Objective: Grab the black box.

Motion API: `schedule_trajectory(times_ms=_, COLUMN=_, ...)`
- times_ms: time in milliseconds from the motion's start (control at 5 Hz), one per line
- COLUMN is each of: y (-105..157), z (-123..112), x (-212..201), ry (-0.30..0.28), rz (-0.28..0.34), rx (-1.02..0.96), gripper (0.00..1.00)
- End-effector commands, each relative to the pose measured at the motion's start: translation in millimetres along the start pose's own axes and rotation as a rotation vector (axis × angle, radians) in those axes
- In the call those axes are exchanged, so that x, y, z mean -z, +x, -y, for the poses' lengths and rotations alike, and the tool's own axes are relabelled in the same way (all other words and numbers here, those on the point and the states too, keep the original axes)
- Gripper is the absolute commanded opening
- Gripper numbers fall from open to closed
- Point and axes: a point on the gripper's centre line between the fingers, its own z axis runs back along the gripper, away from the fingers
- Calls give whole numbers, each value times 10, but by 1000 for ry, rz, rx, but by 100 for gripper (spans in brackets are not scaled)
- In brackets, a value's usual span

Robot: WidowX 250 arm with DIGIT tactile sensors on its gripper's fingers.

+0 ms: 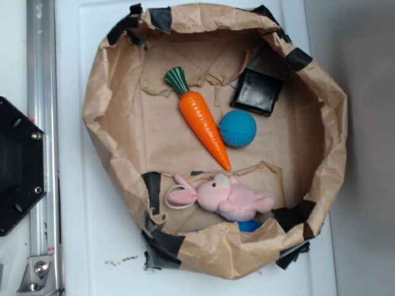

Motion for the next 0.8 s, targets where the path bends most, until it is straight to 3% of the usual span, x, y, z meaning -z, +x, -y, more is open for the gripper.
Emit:
schedule_trajectory(times_ms=0, y=0, z=0, x=0, ry=0, rz=0, rx=0, gripper=100)
schedule_trajectory(times_ms=200, y=444, z=-133, x=550, ry=125, rz=70, rx=101, gripper=100)
schedule_trajectory(times_ms=400, y=929, z=-218, x=844, ry=250, rz=107, rx=88, gripper=100)
schedule_trajectory(times_ms=600, y=1330, z=-365, x=1230, ry=331, rz=148, rx=126, gripper=100)
